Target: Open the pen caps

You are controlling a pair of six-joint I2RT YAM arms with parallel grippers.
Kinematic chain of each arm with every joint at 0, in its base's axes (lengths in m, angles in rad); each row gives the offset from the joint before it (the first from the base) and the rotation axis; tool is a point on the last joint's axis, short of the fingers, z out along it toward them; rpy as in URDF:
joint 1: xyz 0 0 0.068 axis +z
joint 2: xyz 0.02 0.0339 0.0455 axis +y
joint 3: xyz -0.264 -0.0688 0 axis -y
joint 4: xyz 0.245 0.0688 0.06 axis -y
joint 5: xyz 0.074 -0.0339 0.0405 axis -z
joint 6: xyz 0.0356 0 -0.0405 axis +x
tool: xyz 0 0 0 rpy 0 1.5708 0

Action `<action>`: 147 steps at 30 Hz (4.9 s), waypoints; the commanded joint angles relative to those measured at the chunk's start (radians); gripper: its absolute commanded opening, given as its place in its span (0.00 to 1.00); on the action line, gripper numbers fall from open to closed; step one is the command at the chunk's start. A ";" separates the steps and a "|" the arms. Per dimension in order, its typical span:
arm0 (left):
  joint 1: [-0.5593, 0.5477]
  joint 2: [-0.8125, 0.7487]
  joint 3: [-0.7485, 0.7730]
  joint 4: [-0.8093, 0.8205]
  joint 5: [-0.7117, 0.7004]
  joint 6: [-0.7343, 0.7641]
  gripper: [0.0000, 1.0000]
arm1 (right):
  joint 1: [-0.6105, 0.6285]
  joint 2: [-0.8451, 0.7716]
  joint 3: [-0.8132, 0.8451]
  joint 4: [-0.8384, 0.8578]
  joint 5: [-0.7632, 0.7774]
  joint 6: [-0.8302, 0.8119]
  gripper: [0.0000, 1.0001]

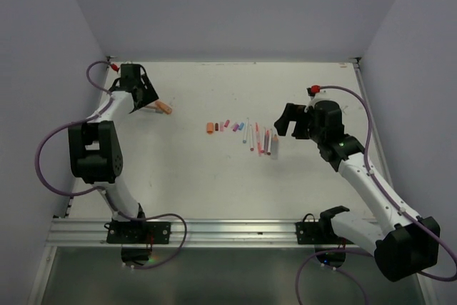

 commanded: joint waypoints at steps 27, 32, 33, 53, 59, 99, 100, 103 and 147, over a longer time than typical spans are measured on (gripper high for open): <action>0.156 0.350 0.249 0.087 -0.052 -0.175 0.46 | -0.004 0.024 -0.025 0.035 -0.040 -0.029 0.98; 0.156 0.378 0.260 0.073 -0.043 -0.176 0.39 | -0.004 0.024 -0.021 0.032 -0.040 -0.031 0.98; 0.156 0.378 0.260 0.073 -0.044 -0.175 0.38 | -0.006 0.024 -0.021 0.031 -0.040 -0.034 0.98; 0.156 0.252 0.090 0.114 0.013 -0.166 0.00 | -0.004 -0.014 -0.038 0.044 -0.092 -0.037 0.97; 0.150 0.094 0.026 0.168 0.097 -0.183 0.00 | -0.003 -0.016 -0.058 0.118 -0.207 -0.022 0.96; -0.550 -0.719 -0.524 0.730 0.247 -0.324 0.00 | 0.470 0.371 0.206 0.626 -0.225 0.112 0.68; -0.553 -0.725 -0.531 0.736 0.246 -0.324 0.00 | 0.470 0.377 0.208 0.629 -0.228 0.113 0.60; -0.559 -0.731 -0.537 0.743 0.241 -0.324 0.00 | 0.473 0.380 0.206 0.632 -0.236 0.113 0.46; -0.557 -0.613 -0.421 0.579 0.477 -0.216 0.00 | 0.473 0.283 0.199 0.408 -0.204 -0.068 0.00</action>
